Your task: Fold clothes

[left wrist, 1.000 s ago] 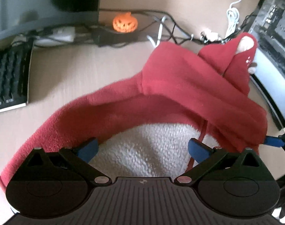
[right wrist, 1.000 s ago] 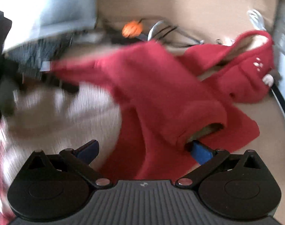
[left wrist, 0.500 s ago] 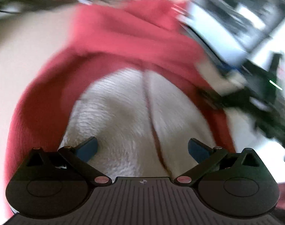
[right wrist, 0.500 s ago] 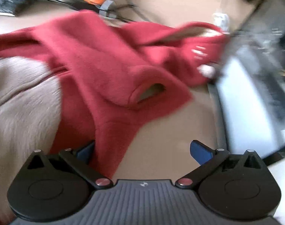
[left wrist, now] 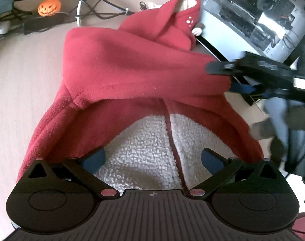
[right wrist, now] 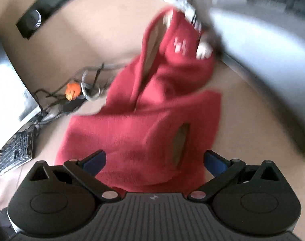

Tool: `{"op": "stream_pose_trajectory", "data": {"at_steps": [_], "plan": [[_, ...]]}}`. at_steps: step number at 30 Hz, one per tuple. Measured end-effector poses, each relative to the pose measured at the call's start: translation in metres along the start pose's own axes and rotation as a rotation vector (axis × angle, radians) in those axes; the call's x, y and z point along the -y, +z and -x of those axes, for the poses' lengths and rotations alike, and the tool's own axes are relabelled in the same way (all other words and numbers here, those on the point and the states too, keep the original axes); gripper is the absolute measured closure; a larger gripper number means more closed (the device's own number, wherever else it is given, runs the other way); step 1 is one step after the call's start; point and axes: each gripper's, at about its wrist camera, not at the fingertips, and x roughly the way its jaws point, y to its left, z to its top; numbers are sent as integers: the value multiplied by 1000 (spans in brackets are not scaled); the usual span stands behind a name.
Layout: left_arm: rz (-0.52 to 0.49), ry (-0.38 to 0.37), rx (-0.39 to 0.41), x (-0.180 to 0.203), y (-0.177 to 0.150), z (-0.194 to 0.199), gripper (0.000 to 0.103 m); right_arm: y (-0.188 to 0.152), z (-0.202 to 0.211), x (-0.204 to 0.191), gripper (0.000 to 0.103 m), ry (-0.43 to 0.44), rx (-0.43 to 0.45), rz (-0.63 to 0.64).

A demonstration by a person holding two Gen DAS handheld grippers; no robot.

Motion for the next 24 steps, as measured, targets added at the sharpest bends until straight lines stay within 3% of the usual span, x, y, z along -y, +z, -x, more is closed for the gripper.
{"op": "stream_pose_trajectory", "data": {"at_steps": [3, 7, 12, 15, 19, 23, 24], "plan": [[-69, 22, -14, 3, -7, 3, 0, -8, -17, -17, 0, -38, 16, 82], [-39, 68, -11, -6, -19, 16, 0, -13, -42, -57, 0, -35, -19, 251], [52, 147, -9, -38, -40, 47, 0, -23, -77, -118, 0, 102, -55, 425], [74, 194, -3, -51, -48, 68, 0, -27, -82, -143, 0, 138, -64, 488], [-5, 364, 118, -58, -42, 102, 0, -26, -53, -139, 0, 142, -37, 401], [-309, 607, 125, -53, -26, 80, 0, -40, -27, -121, 0, 110, -58, 342], [-384, 630, 104, -55, -25, 70, 0, -47, -26, -118, 0, 109, -78, 347]]}}
